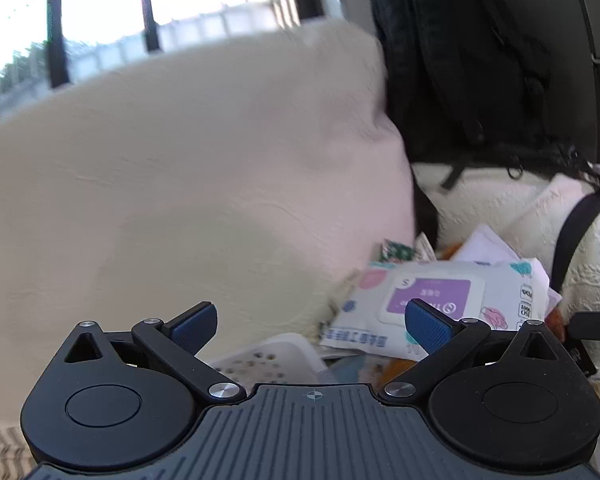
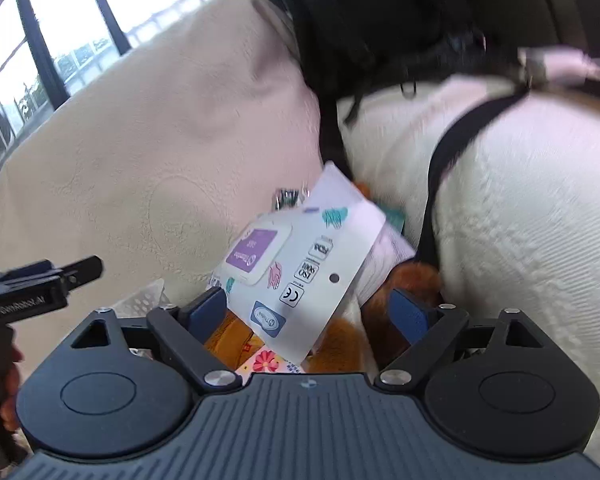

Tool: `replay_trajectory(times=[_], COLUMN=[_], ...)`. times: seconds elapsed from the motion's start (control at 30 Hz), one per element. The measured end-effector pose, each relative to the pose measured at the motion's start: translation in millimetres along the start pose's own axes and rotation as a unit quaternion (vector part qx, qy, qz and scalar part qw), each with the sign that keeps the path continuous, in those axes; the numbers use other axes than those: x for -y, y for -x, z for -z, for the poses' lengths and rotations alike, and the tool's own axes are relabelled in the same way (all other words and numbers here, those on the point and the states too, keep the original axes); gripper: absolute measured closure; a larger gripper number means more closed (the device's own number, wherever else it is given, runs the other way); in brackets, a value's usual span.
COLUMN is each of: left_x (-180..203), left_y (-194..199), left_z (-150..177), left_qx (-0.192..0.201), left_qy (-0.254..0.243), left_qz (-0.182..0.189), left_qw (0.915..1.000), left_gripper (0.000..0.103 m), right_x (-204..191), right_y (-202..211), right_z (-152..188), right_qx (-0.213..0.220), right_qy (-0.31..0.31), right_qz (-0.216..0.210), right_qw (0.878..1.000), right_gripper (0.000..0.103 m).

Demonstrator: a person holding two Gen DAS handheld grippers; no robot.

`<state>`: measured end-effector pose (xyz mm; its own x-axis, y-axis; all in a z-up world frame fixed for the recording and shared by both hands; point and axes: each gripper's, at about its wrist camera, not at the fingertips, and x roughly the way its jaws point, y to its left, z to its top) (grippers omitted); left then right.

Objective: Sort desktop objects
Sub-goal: 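Move the right gripper to the purple-labelled wet-wipe pack, then grasp the wet-wipe pack with the right gripper and lift it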

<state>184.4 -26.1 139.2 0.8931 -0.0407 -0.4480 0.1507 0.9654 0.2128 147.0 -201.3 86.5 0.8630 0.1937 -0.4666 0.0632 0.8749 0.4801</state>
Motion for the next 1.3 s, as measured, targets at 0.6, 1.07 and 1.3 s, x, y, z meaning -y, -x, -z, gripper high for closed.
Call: replay_trajectory(times=[0.6, 1.07, 1.3], left_x=[-22, -38, -43], left_y=[-60, -45, -35], left_z=[4, 15, 16], left_qx=[-0.024, -0.024, -0.026], left_qy=[0.016, 0.04, 0.045], left_qz=[-0.001, 0.0, 0.0], left_qw=[0.9996, 0.9989, 0.9986], left_gripper=[0.0, 0.0, 0.0], right_x=[4, 9, 13], right_y=[-36, -87, -47], right_z=[-6, 7, 4], right_qx=[-0.051, -0.056, -0.038], right_qy=[-0.09, -0.155, -0.115], right_qz=[-0.076, -0.105, -0.13], right_qw=[0.992, 0.981, 0.984], right_gripper=[0.053, 0.069, 0.076])
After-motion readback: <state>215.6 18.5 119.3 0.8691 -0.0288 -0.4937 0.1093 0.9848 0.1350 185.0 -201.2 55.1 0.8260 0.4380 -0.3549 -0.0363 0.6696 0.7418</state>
